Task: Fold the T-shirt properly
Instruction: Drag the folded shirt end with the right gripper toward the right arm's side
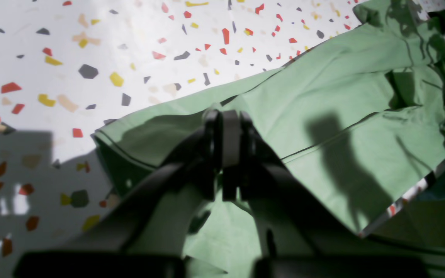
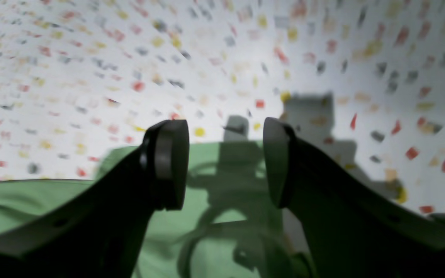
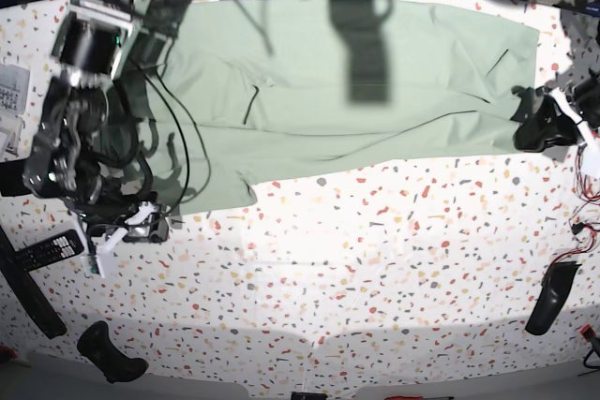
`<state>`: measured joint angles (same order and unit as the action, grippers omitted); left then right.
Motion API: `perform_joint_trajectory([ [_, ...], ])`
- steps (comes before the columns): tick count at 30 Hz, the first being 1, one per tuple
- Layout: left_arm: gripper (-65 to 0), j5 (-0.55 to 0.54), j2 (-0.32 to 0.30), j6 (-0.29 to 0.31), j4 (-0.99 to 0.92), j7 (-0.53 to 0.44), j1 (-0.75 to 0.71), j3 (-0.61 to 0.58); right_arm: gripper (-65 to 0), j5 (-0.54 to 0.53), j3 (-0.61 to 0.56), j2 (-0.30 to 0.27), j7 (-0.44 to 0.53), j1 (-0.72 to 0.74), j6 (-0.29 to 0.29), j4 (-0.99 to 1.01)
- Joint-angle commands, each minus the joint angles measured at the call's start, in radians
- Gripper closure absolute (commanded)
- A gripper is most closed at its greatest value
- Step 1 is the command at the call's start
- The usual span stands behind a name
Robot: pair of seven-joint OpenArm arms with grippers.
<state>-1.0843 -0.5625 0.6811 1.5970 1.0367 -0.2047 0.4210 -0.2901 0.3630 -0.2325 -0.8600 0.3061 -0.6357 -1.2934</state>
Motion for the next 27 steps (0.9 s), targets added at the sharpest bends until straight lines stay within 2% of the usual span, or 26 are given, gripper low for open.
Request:
perform_joint_trajectory([
  [1,0.0,-0.025,-0.019,0.003,0.016,-0.018,0.008,0.01,-30.1,0.006,0.004,-0.012,0.026,0.059,-0.008,0.022],
  [3,0.0,-0.026,-0.019,0.003,0.016,-0.019,0.008,0.01,-30.1,0.068,0.003,-0.015,0.062,0.109,-0.008,0.11],
  [7,0.0,-0.026,-0.02,0.003,0.016,-0.018,0.008,0.01,-30.1,0.084,0.003,-0.017,0.092,0.182,-0.008,0.303],
  [10,0.0,-0.025,-0.019,0.003,0.016,-0.017,0.008,0.01,-30.1,0.144,0.003,-0.016,0.098,0.206,-0.008,0.41],
  [13,0.0,-0.025,-0.02,0.003,0.016,-0.016,0.008,0.01,-30.1,0.204,0.003,-0.017,0.112,0.201,-0.008,0.454],
  [17,0.0,-0.026,-0.02,0.003,0.016,-0.016,0.008,0.01,-29.7,0.201,0.003,-0.015,0.103,0.182,-0.008,0.455],
  [19,0.0,-0.026,-0.02,0.003,0.016,-0.016,0.008,0.01,-23.0,0.195,0.003,-0.014,0.078,0.18,-0.008,0.454],
  [22,0.0,-0.026,-0.019,0.003,0.016,-0.016,0.008,0.01,-4.1,0.154,0.003,-0.014,0.029,0.181,-0.008,0.454],
  [23,0.0,-0.026,-0.019,0.003,0.016,-0.016,0.008,0.01,0.0,0.15,0.003,-0.014,0.02,0.182,-0.008,0.454],
  [27,0.0,-0.026,-0.02,0.003,0.016,-0.016,0.008,0.01,0.0,0.148,0.003,-0.014,0.006,0.182,-0.011,0.444],
])
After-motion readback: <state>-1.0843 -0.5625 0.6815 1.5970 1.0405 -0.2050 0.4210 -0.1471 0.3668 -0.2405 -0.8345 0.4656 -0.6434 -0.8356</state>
